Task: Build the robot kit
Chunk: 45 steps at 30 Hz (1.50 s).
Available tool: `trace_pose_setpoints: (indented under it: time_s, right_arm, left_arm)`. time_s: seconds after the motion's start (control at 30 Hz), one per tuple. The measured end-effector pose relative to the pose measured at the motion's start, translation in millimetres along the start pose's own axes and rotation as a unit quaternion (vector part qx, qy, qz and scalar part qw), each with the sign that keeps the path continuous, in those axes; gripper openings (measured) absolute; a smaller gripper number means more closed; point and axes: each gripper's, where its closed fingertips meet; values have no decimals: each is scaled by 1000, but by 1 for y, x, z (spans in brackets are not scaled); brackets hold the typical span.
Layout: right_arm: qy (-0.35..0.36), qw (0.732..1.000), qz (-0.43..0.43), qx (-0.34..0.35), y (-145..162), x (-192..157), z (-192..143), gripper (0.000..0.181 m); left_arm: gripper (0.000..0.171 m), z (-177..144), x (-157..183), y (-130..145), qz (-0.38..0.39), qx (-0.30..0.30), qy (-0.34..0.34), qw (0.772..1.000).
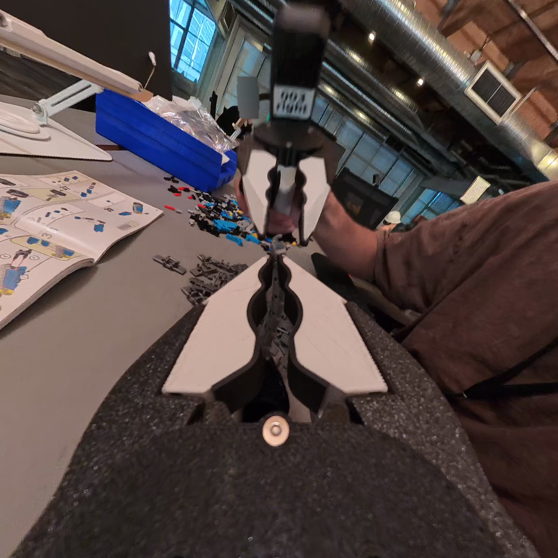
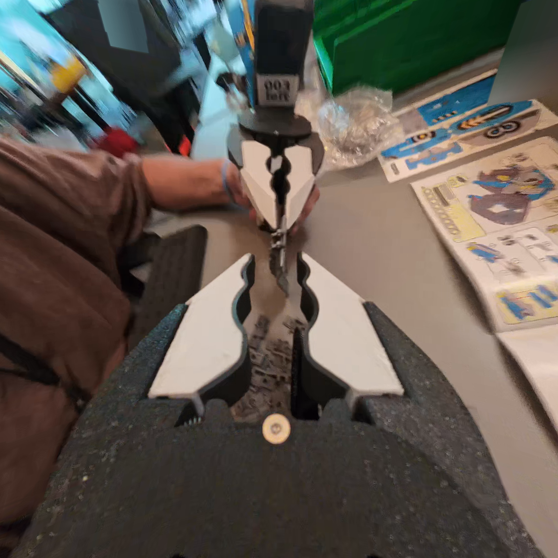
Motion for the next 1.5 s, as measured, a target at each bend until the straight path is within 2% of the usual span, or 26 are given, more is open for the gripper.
trace_pose_setpoints:
  time_s: [0.1,0.17,0.23,0.33,0.43,0.7,0.8,0.83,0.87,0.9,1.07,1.3,1.5]
  right_arm:
    - [-48,991,65,106,-3,-4,-2,16]
    - [-71,982,115,136,-3,-4,1,18]
    - [-101,977,140,127,0,-10,5,21]
    - [-101,970,162,147,-2,-6,5,8]
    - [-133,960,189,160,-6,-8,1,4]
    - [-170,943,238,161,-1,-8,0,5]
    - [-169,946,233,149,3,-7,0,6]
    - [-161,949,230,142,5,-5,1,10]
    - [-143,954,228,131,8,-1,3,24]
    - [-131,959,221,121,12,1,5,27]
    - [-147,959,212,118,11,-8,3,9]
    - [-142,960,193,147,3,-11,-3,6]
    - [-173,952,202,149,1,-17,-7,4]
  left_arm:
    - [2,-1,2,-4,-11,22,14,1000]
    - [2,0,2,-5,-15,28,18,999]
    - [2,0,2,-4,-17,29,20,999]
    - [2,2,4,-5,-18,34,26,999]
    - [2,4,7,-5,-16,36,32,999]
    - [2,5,4,-4,-52,61,48,996]
    - [1,7,3,-1,-43,48,39,997]
    - [2,8,4,0,-41,47,39,997]
    - [2,8,4,0,-41,46,39,997]
    - [1,8,3,0,-41,45,36,998]
    - [1,8,2,1,-40,42,33,998]
    - [1,9,8,-1,-47,53,52,996]
    - [2,12,16,-3,-61,64,79,993]
Point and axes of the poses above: each gripper's, where its closed fingertips meet, z out along the fingers, y out of its underside, x = y × z across the jaws, and after that the axes turned 13 degrees about y, right-handed
